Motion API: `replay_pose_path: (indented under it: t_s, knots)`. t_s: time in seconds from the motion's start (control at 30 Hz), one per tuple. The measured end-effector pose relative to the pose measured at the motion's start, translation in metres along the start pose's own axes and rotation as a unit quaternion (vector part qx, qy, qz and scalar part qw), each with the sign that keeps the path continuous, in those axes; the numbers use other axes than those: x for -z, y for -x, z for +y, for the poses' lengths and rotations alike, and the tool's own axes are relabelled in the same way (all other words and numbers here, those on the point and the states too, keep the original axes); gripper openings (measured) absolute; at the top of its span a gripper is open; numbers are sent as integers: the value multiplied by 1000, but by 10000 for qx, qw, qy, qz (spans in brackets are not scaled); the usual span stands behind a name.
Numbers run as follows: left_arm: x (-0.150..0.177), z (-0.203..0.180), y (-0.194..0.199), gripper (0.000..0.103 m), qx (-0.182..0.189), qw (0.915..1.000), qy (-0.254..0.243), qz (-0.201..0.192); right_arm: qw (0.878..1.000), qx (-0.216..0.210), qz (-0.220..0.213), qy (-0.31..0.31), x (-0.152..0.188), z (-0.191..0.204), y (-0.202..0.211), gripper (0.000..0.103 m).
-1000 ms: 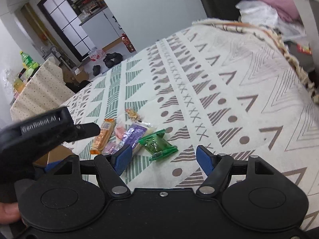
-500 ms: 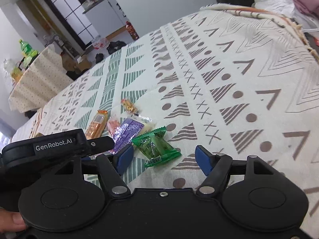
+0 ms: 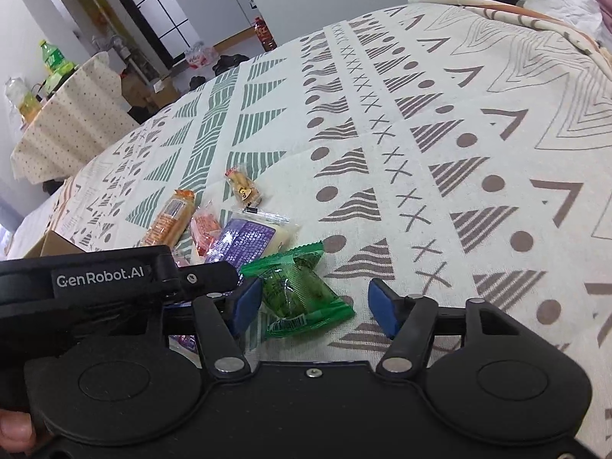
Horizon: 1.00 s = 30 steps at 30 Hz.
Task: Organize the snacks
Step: 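Grasp the purple pack with the left tool while the right tool grasps the green packet, lift both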
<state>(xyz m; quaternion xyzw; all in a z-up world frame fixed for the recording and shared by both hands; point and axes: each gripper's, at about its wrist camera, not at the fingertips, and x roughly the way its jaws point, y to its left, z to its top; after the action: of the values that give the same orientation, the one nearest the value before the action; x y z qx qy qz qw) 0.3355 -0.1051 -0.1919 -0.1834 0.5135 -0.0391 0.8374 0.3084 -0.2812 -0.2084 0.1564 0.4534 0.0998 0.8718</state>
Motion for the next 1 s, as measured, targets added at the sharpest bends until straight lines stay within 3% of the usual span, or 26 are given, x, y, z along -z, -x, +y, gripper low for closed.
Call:
replay_pose_path:
  t_s: [0.07,0.17,0.6,0.7,0.77,1.0]
  knots:
    - [1,1,-5,56,-27,10000,11,63,10000,31,62,51,1,0,-3,54]
    - [4,1,-13,56,-78,9998,-59,195,9996,110,122,229,3,3,-5,39]
    - [20,-12,-12,55,-114,9982,-521,286,9984,508,243,-2,17,-4,16,39]
    - [24,-15,-11,50,-167,9974,-649,276,9980,574,241,-89,21,-6,22,39]
    - [26,-15,-10,38,-197,9972,-660,276,9981,573,214,-115,22,-4,26,39]
    - [32,-11,6,33,-198,9980,-573,164,9986,463,36,-265,26,-1,44,38]
